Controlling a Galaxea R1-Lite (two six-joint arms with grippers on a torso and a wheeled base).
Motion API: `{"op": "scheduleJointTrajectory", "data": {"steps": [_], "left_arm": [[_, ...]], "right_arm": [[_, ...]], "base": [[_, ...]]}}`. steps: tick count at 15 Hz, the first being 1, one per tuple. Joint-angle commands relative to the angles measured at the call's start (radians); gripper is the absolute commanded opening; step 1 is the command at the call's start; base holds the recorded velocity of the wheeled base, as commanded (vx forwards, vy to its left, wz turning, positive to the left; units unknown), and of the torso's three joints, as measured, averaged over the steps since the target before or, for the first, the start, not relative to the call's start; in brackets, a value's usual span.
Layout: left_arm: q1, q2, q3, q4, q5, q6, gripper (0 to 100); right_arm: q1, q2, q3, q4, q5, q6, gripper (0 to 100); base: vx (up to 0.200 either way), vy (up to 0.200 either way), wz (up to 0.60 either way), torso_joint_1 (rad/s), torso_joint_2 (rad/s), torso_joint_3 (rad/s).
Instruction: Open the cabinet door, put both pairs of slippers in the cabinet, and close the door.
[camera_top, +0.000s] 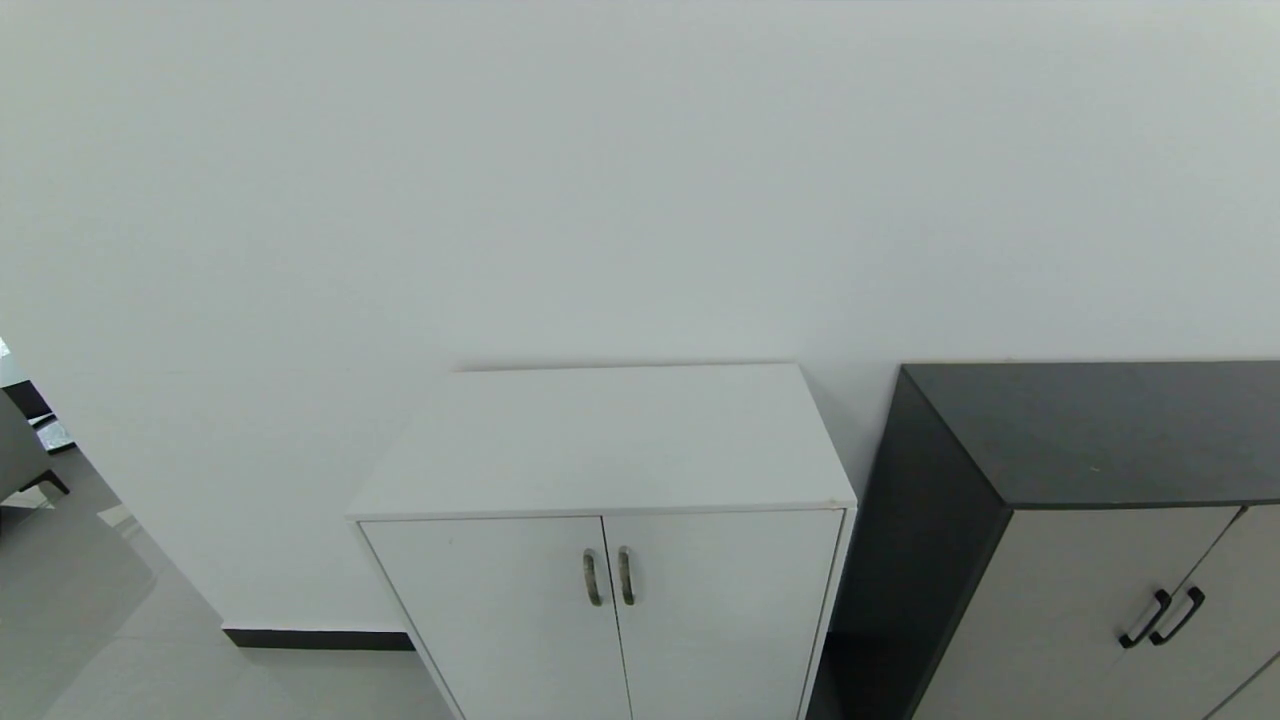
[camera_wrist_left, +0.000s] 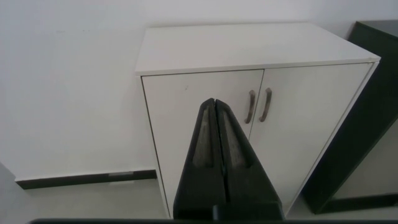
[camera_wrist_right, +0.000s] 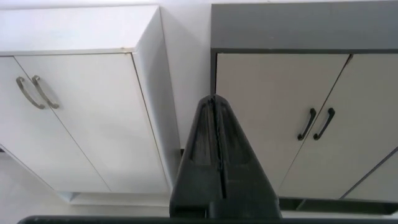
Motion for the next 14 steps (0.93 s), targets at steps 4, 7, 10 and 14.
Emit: {"op": "scheduleJointTrajectory", "data": {"steps": [4, 7, 10, 14], "left_arm": [[0.0, 0.002, 0.0, -0.001, 0.003, 0.0, 0], [0.0, 0.0, 0.0, -0.001, 0.032, -0.005, 0], [0.0, 0.0, 0.0, -0.001, 0.032, -0.005, 0], [0.0, 0.002, 0.0, -0.001, 0.033, -0.005, 0]], "right_arm": [[0.0, -0.001, 0.0, 0.001, 0.006, 0.0, 0], [0.002, -0.001, 0.0, 0.001, 0.006, 0.007, 0], [0.003, -0.001, 0.0, 0.001, 0.008, 0.012, 0], [-0.061, -0.086, -0.003, 0.001, -0.025, -0.026, 0]], "base": [[0.0, 0.0, 0.0, 0.0, 0.0, 0.0], [0.0, 0.0, 0.0, 0.0, 0.0, 0.0], [0.0, 0.0, 0.0, 0.0, 0.0, 0.0], [0.0, 0.0, 0.0, 0.0, 0.0, 0.0]]}}
